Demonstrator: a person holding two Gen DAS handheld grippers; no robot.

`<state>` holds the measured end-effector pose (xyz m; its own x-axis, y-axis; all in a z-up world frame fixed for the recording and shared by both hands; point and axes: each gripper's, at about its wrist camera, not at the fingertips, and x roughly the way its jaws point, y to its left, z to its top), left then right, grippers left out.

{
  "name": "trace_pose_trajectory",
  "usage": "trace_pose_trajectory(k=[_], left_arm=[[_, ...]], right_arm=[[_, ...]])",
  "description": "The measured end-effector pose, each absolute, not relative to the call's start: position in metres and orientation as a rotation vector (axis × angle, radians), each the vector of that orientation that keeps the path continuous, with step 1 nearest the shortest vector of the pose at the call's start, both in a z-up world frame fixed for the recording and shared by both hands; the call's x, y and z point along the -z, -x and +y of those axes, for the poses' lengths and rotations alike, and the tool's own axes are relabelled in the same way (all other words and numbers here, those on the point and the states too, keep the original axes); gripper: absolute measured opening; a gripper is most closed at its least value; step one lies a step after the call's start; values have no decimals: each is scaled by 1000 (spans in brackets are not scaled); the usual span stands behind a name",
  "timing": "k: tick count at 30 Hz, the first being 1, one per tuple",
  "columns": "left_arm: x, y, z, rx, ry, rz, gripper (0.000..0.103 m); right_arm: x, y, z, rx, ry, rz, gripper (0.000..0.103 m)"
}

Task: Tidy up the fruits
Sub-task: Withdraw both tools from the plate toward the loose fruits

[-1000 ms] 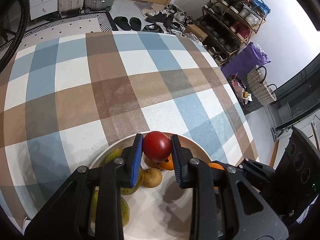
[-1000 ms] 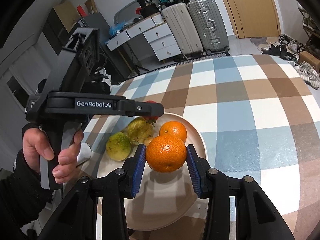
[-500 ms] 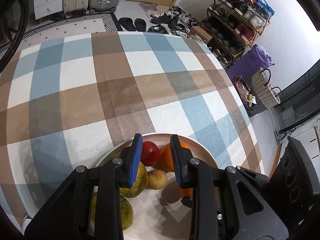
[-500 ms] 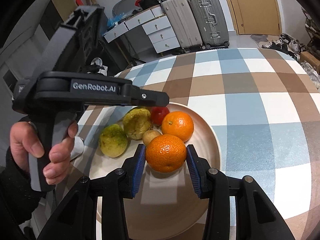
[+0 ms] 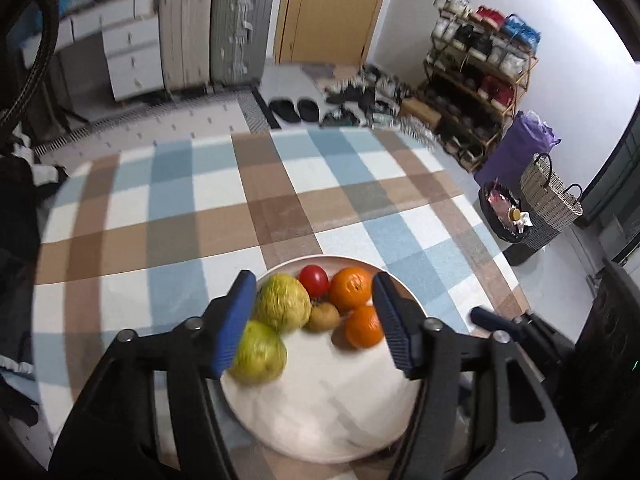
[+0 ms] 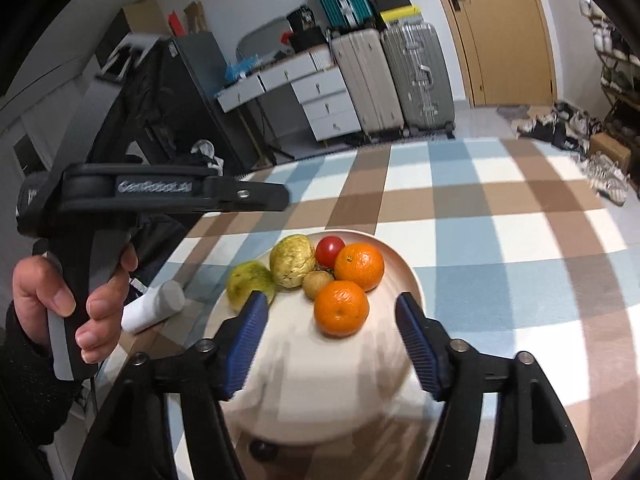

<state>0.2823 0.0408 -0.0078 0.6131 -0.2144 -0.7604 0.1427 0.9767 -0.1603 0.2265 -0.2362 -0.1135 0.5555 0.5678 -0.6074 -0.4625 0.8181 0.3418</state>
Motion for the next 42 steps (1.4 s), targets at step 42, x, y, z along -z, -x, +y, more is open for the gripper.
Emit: trace_pose_trajectory(k=[42], left_arm=[[18, 14, 41, -3, 94, 620, 102]], right_arm=[[66, -2, -283, -482, -102, 541, 103]])
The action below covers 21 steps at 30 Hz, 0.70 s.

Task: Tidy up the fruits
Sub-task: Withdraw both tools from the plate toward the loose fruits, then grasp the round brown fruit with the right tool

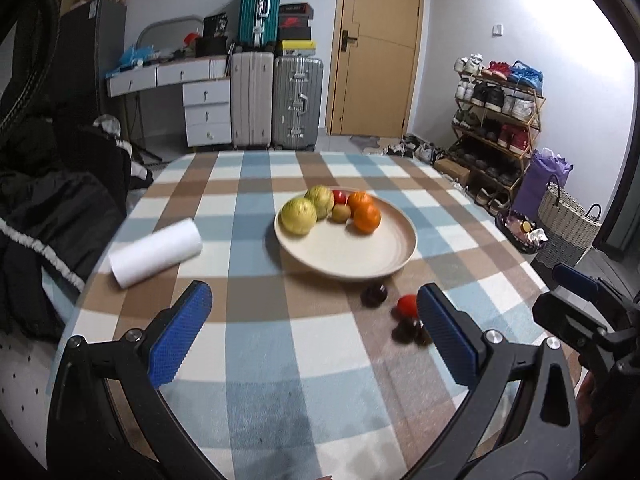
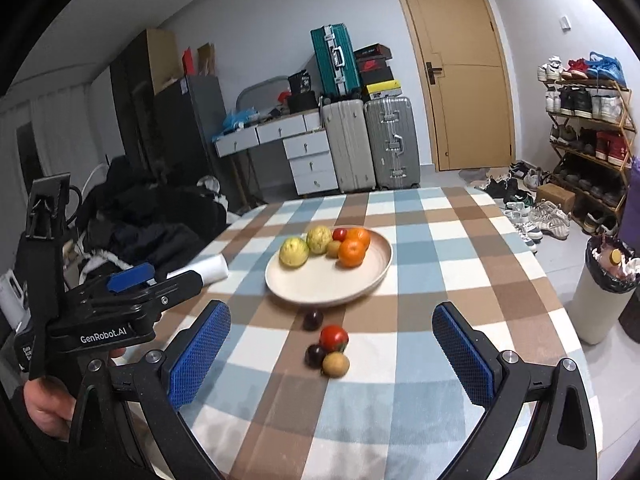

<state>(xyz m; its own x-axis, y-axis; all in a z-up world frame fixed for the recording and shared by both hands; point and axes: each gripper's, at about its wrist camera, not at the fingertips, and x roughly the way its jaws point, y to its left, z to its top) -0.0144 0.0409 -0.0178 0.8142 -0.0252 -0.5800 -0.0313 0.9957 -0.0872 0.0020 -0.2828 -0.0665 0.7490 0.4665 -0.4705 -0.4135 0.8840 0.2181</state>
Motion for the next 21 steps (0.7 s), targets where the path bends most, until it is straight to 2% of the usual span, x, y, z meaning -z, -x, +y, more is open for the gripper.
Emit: trace_pose_trajectory(k=[7, 21], left_arm=[[34, 3, 54, -1, 146, 667, 102], [39, 0, 55, 31, 162, 664, 102]], right_arm=[[89, -11, -280, -496, -143, 643, 103], [113, -19, -263, -547, -80, 688, 102]])
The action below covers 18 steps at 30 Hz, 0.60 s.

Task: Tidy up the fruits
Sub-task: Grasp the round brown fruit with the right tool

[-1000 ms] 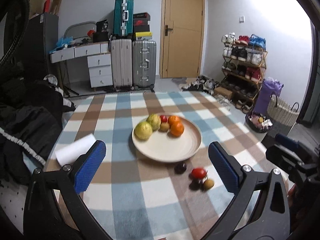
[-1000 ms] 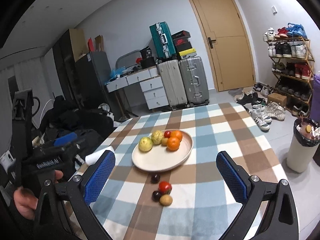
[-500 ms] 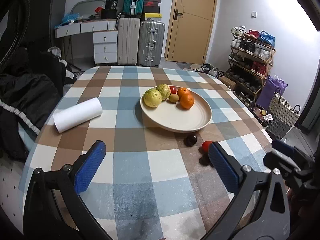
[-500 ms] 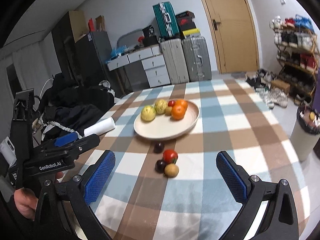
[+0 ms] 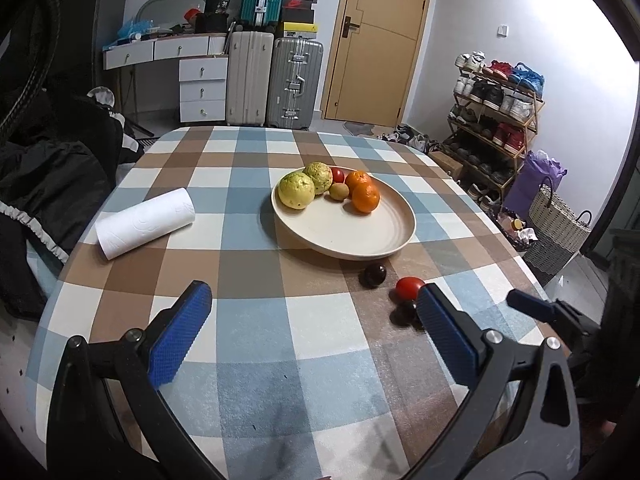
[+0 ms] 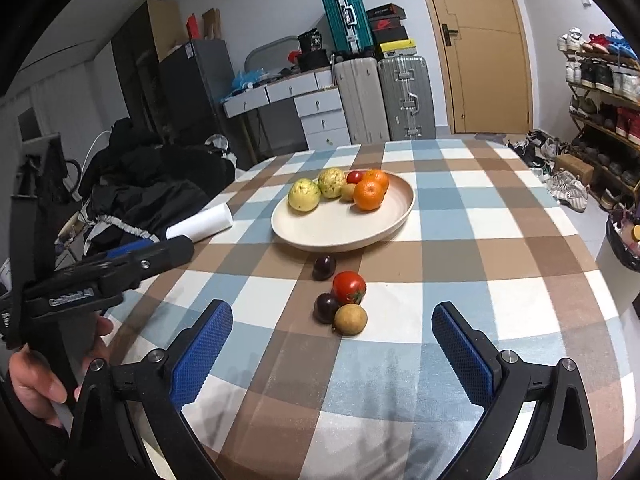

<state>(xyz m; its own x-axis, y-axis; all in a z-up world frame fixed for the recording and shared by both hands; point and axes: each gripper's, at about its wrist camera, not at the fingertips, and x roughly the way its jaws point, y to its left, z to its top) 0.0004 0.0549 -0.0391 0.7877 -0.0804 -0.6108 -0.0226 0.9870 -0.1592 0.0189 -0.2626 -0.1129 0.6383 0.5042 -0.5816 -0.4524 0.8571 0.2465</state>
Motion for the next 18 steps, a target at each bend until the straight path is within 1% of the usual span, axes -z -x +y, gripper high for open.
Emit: trace_pose_trajectory(k=[7, 9, 11, 12, 13, 15, 17, 18], left_arm=[[50, -9, 59, 48, 161, 665, 102], [52, -10, 60, 49, 164, 669, 102], [57, -16, 60, 53, 168, 686, 102], [60, -18, 60, 56, 171, 693, 102], [63, -21, 60, 60, 173, 700, 102], [68, -27, 59, 60, 175, 711, 102], [73, -32, 58, 63, 179, 720, 102], [76, -36, 56, 65, 177, 729, 102]], right_arm=[[133, -37, -252, -551, -42, 737, 101], [136, -42, -252, -556, -56, 746, 99], [141, -49, -250, -569, -55, 762, 88], [143, -52, -249, -565, -51, 768, 86], [146, -56, -248, -558, -48, 781, 81], [152, -62, -247, -564, -56, 810, 77], [155, -65, -246, -554, -48, 814, 68], [155, -66, -245, -553, -44, 817, 66]])
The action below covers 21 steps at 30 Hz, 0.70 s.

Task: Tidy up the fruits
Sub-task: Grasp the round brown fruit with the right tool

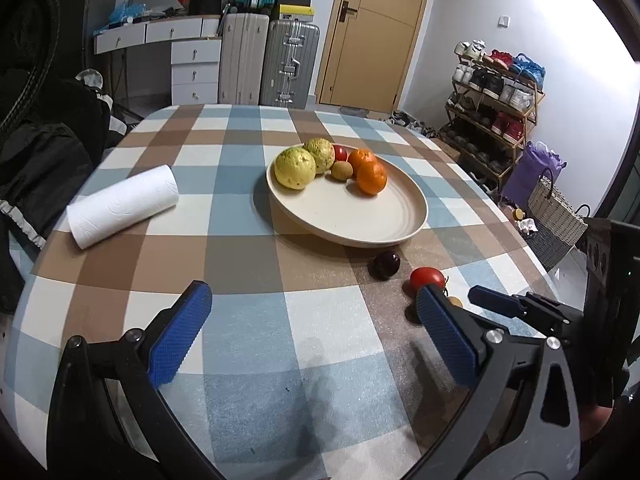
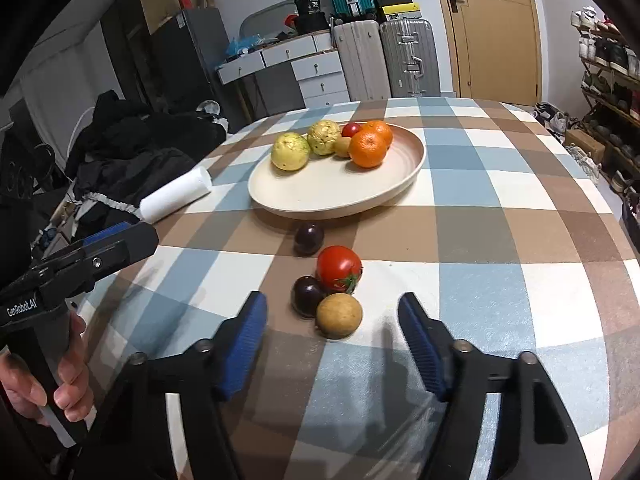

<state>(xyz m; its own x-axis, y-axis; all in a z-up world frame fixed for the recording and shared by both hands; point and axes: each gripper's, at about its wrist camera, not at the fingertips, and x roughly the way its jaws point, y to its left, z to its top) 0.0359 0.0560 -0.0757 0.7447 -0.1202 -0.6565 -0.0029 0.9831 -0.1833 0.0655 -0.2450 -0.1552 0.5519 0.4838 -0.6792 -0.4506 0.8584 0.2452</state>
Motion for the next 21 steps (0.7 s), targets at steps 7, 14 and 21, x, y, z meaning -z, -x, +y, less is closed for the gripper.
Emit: trace_pose_trajectory(k=[7, 14, 21], left_arm=[[88, -50, 48, 64, 155, 757, 102], [93, -63, 42, 53, 129, 780, 102], [93, -74, 32, 94, 117, 803, 102]], right_arm=[[163, -74, -245, -560, -76, 874, 47], [168, -78, -248, -570, -116, 911, 29], [163, -78, -263, -594, -202, 888, 27]])
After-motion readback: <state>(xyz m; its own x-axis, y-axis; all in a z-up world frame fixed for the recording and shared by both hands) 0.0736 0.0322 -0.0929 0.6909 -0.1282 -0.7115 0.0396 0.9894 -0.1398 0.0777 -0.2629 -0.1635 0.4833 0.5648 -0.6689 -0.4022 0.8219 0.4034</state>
